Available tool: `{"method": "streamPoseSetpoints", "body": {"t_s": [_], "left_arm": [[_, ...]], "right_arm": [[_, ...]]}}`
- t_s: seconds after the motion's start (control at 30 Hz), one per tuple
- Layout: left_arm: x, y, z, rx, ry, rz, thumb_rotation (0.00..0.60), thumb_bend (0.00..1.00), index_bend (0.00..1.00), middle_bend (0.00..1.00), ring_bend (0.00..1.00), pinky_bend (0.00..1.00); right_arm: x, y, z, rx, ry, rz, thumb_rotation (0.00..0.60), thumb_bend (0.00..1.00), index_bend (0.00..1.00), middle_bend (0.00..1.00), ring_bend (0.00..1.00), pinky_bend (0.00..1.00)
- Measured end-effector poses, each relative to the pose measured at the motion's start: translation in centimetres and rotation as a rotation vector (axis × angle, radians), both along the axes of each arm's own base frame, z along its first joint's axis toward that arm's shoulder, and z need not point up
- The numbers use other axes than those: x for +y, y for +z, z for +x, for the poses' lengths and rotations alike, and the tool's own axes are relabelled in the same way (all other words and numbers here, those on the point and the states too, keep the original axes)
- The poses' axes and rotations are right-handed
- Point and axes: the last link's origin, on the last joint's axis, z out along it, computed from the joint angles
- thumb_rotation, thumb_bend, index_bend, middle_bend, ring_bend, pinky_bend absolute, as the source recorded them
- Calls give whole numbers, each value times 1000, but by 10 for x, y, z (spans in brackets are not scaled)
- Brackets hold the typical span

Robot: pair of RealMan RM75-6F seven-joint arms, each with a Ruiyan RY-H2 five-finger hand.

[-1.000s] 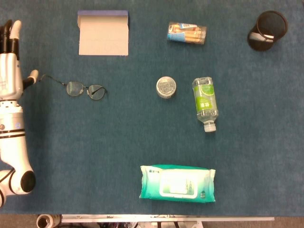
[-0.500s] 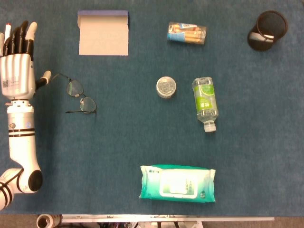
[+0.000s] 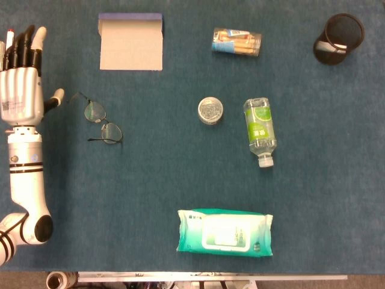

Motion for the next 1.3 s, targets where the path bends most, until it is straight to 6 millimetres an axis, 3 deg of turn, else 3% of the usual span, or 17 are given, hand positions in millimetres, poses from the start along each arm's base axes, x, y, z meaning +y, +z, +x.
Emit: {"method": "streamPoseSetpoints", "body": {"t_s": [0.7,1.3], "left_arm": [[17,-9,-10,-151,-55,-16,600,13,0,62,77,138],[4,-14,2,-250,-94,-108,600,0,0,62,77,138]], "right_arm": [[0,0,0,2,0,-3,600,408,566,466,335,305],[0,-1,-1,3,-4,0,600,408,566,466,335,305]]}}
